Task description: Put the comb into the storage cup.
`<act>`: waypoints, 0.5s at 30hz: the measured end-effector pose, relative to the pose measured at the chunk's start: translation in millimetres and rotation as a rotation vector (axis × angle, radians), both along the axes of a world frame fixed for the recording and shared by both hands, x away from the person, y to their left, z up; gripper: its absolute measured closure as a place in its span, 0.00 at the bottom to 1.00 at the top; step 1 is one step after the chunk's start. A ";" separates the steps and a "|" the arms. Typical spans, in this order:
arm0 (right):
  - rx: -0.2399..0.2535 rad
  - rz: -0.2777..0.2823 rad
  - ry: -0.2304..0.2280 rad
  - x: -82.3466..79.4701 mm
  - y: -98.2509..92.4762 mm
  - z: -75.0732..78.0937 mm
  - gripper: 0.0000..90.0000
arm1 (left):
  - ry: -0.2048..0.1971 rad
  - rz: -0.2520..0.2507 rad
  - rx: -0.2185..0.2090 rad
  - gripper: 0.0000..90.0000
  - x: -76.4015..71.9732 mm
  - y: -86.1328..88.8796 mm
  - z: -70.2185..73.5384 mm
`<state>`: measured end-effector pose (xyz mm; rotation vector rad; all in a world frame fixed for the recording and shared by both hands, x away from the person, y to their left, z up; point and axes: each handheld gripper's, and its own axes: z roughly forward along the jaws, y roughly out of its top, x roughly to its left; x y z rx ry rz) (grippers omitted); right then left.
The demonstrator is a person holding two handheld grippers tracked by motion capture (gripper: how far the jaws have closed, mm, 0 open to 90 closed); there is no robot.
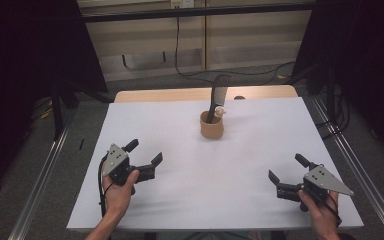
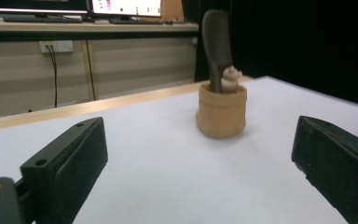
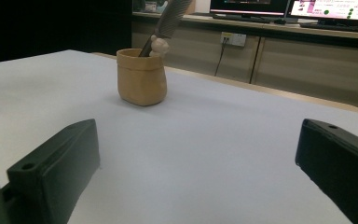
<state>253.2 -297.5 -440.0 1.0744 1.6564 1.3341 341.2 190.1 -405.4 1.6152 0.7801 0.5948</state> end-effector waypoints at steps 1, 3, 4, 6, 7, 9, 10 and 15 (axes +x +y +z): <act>0.000 0.000 0.000 0.0 0.0 0.0 0.00 | -0.002 -0.003 0.008 0.04 -1.6 2.1 -0.7; 0.001 0.000 -0.001 0.1 0.1 -0.1 0.00 | -0.006 0.004 0.005 0.04 -4.6 7.2 -2.3; -0.001 0.000 -0.003 0.3 0.0 -0.1 0.00 | -0.003 0.010 0.001 0.04 -6.3 9.3 -3.1; 0.000 -0.002 0.000 0.2 0.3 -0.1 0.00 | -0.005 0.031 -0.003 0.04 -10.2 14.1 -4.8; 0.000 -0.003 -0.001 0.2 0.3 -0.1 0.00 | -0.004 0.038 -0.008 0.04 -11.9 16.3 -5.6; 0.001 -0.002 0.000 0.2 0.2 -0.2 0.00 | 0.002 0.041 -0.008 0.04 -14.8 20.4 -7.1; 0.003 -0.004 0.003 0.2 0.3 -0.2 0.00 | 0.006 0.043 -0.009 0.04 -16.4 22.0 -8.0; -0.002 -0.003 0.001 0.3 0.7 -0.4 0.00 | 0.004 0.066 -0.010 0.04 -25.6 28.1 -11.0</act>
